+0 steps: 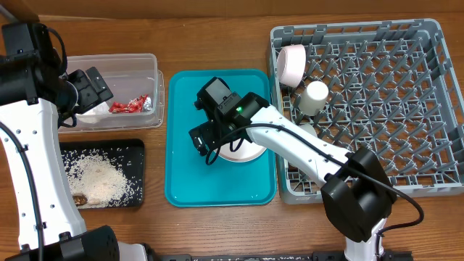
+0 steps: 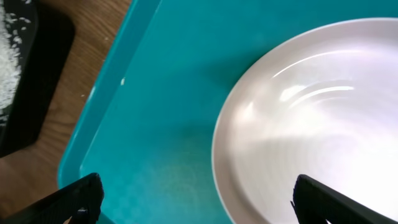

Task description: Sort waste into correct bins and load items into the dishwasher

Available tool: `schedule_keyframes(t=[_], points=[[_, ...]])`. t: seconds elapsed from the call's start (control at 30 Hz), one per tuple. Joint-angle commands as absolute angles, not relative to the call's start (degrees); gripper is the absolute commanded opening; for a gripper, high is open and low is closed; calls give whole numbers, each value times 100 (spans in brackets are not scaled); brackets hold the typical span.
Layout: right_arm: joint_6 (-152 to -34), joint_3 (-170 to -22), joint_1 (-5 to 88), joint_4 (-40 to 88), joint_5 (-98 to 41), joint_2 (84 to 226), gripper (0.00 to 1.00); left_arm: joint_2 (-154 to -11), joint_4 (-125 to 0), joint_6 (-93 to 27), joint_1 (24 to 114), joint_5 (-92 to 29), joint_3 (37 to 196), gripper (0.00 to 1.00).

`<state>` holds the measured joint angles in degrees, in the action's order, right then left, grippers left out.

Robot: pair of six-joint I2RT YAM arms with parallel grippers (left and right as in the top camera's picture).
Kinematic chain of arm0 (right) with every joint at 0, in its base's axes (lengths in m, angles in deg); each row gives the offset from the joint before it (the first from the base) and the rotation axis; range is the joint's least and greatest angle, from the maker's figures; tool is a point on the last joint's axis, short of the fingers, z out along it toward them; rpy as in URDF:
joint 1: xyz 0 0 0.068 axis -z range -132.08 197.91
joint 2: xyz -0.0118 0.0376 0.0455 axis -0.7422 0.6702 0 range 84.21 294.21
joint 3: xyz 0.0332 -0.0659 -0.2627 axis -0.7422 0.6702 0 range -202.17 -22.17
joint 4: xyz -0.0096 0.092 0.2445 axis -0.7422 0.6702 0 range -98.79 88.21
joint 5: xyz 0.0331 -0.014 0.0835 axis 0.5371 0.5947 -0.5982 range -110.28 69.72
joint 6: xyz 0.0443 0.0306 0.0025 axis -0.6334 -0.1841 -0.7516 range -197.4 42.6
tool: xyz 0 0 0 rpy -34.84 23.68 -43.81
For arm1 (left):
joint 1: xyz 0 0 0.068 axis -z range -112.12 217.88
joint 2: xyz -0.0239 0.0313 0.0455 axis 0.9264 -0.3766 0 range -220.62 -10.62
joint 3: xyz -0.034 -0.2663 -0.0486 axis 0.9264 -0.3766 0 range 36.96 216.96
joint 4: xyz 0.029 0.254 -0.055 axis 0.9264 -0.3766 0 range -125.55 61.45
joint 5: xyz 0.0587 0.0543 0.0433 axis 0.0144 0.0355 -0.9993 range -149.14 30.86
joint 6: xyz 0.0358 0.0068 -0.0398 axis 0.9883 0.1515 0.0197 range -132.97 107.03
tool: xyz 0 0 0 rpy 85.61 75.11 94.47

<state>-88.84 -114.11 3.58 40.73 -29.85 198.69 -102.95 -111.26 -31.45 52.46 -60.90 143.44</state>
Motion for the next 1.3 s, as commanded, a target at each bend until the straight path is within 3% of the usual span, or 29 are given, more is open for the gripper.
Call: schedule_keyframes(t=[0.0,0.13,0.23,0.3,0.43,0.47,0.87,1.27], points=[[-8779,-11522,367,4014,-2781,19759,99,-10323,-11120,-3228,5248,-6066,14346,100],[-8738,-11518,399,3949,-2320,19768,100,-10323,-11120,-3228,5248,-6066,14346,100],[-8740,-11518,496,3929,-1973,19768,88,-10323,-11109,-3228,5248,-6064,14346,100],[-8742,-11518,568,3907,-1970,19770,68,-10323,-11102,-3228,5248,-6066,14346,100],[-8793,-11518,622,3806,-1970,19818,9,-10323,-11102,-3228,5250,-6066,14346,100],[-8819,-11514,620,3769,-1968,19855,4,-10323,-11102,-3228,5250,-6066,14346,100],[-9418,-11361,596,3396,-2045,20703,4,-10323,-11102,-3228,5250,-6066,14346,100],[-9420,-11356,423,3337,-4486,20782,11,-10323,-11100,-3228,5250,-6066,14346,100]])
